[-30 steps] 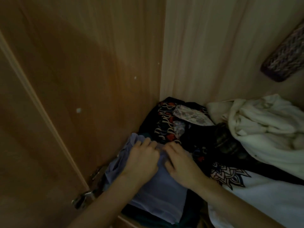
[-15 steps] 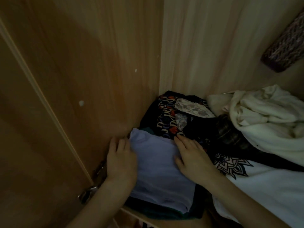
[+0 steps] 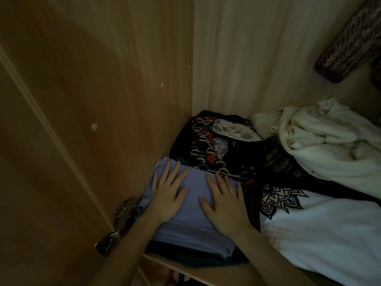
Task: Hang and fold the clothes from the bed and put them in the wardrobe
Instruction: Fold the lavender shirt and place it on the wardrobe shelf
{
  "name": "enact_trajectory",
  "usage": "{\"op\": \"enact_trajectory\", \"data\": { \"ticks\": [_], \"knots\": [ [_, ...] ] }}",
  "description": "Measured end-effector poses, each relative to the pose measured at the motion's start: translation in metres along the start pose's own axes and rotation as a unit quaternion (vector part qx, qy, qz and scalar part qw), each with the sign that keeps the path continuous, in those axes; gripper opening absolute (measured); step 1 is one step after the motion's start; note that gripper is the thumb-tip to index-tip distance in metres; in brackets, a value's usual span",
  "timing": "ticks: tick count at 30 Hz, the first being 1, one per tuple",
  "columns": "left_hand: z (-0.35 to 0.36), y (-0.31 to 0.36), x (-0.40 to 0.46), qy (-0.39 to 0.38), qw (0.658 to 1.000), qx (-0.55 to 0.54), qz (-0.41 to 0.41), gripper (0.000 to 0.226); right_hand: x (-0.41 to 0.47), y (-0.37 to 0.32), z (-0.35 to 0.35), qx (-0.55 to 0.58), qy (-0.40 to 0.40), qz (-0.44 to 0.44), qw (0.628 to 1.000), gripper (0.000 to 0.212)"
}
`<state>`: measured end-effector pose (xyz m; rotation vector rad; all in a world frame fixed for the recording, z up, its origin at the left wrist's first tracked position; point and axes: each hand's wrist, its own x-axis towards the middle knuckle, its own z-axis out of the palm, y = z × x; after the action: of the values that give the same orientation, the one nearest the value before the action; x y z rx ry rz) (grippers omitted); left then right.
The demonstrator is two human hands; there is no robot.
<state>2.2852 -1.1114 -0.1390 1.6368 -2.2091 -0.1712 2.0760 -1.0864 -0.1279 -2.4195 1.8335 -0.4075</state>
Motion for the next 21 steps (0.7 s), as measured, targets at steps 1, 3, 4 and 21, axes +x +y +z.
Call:
{"op": "enact_trajectory", "data": {
  "ticks": [1,3,4,21],
  "knots": [
    [-0.001,0.000,0.000,-0.009,1.000,-0.017,-0.001,0.075,-0.001,0.000,-0.001,0.006,0.001,0.003,1.000,0.075],
    [-0.003,-0.003,0.001,-0.043,0.999,-0.031,-0.007,0.084,-0.004,-0.002,-0.004,-0.001,0.001,0.009,1.000,0.074],
    [-0.004,-0.005,0.000,-0.058,0.998,-0.031,-0.011,0.086,-0.006,-0.006,-0.004,-0.011,0.008,0.013,1.000,0.074],
    [0.005,0.000,-0.005,-0.023,0.999,-0.022,-0.022,0.083,-0.018,-0.014,0.006,0.007,-0.031,0.041,0.999,0.081]
  ]
}}
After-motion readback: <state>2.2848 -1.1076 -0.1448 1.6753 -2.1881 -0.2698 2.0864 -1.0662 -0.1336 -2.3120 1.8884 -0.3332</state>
